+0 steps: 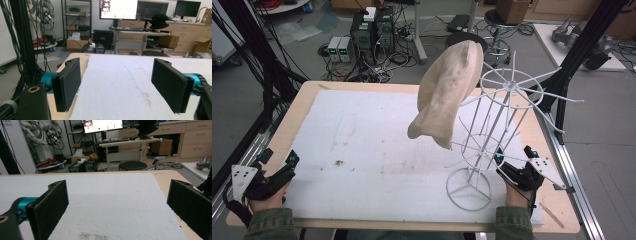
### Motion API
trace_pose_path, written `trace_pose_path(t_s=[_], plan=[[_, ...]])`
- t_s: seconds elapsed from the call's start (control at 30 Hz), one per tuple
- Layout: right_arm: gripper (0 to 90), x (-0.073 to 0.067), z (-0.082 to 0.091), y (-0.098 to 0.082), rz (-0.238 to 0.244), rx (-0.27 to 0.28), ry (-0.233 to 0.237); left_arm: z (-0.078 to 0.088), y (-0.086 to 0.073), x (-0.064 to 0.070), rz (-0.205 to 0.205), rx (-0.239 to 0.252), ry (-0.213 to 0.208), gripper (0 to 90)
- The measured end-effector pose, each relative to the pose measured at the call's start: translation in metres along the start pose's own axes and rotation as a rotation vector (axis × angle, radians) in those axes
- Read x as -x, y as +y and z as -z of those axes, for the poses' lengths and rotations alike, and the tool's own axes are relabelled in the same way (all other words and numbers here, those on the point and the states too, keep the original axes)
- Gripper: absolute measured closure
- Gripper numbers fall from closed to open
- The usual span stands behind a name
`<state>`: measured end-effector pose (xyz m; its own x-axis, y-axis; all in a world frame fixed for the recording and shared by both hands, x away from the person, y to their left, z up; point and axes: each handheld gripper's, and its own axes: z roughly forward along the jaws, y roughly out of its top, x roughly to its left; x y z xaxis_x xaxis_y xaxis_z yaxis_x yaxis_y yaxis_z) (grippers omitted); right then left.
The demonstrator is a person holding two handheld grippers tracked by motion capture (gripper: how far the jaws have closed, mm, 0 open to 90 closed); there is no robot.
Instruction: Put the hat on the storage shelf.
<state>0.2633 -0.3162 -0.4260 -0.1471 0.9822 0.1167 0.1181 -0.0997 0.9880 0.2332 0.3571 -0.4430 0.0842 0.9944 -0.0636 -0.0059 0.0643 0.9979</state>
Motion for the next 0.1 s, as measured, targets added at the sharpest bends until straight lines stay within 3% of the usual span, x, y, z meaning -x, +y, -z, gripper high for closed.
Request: trace_pose_path(t_s=[0.1], plan=[[2.9, -0.0002, -0.0002, 0.0, -0.005, -0.002, -0.002, -0.0004, -0.0002, -0.0002, 0.001, 0.0, -0.001, 24.1]])
